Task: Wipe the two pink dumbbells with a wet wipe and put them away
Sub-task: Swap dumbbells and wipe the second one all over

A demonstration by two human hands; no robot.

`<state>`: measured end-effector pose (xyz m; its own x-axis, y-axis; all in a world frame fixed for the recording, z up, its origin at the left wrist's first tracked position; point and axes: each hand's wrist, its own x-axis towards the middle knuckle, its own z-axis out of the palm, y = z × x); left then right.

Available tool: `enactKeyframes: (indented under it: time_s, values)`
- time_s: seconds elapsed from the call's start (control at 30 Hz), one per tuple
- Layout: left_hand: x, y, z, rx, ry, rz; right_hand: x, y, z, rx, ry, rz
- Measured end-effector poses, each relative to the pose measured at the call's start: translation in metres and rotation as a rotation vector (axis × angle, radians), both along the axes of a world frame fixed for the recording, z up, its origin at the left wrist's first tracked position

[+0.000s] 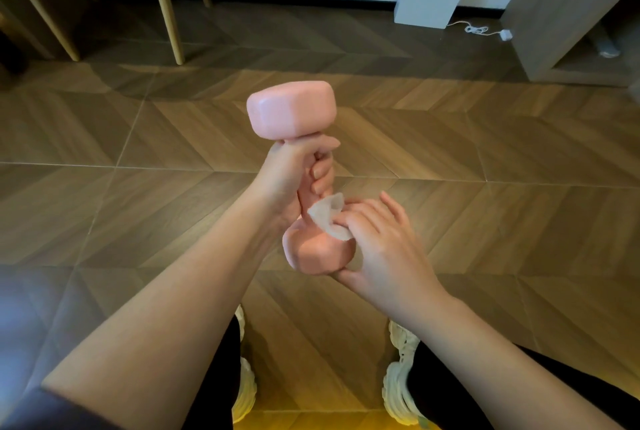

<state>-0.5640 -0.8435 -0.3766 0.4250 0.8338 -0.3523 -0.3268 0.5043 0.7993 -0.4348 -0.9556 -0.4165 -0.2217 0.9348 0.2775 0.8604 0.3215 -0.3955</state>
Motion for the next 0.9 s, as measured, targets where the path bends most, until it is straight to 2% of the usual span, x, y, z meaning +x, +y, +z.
enactKeyframes:
  time_s: [0.07, 0.17, 0.3, 0.43, 0.53, 0.63, 0.67, 0.77, 0.9]
  values:
    - [0.000, -0.004, -0.001, 0.034, -0.044, -0.080, 0.000, 0.004, -0.002, -0.098, 0.002, 0.046]
    - [0.001, -0.003, -0.001, 0.065, -0.079, -0.080, 0.005, 0.006, -0.003, 0.003, -0.036, 0.003]
    - [0.002, -0.001, -0.007, 0.044, 0.117, 0.110, 0.011, 0.005, -0.001, 0.178, -0.070, -0.100]
    - [0.003, -0.001, -0.012, -0.037, 0.216, 0.150, 0.008, 0.006, -0.003, 0.146, -0.079, -0.100]
    - [0.003, -0.002, -0.010, -0.103, 0.179, 0.159, 0.001, 0.007, -0.004, 0.115, -0.077, -0.064]
    - [0.006, -0.003, -0.004, -0.159, 0.003, 0.094, -0.005, 0.007, -0.002, 0.107, -0.082, -0.095]
    - [0.005, -0.003, -0.003, -0.148, 0.000, 0.092, -0.007, 0.007, -0.001, 0.117, -0.083, -0.113]
    - [0.002, -0.001, -0.005, -0.065, 0.152, 0.143, -0.008, 0.007, -0.003, 0.171, -0.097, -0.181]
    - [0.002, -0.001, -0.008, -0.124, 0.222, 0.172, -0.007, 0.006, -0.011, 0.184, -0.129, -0.177]
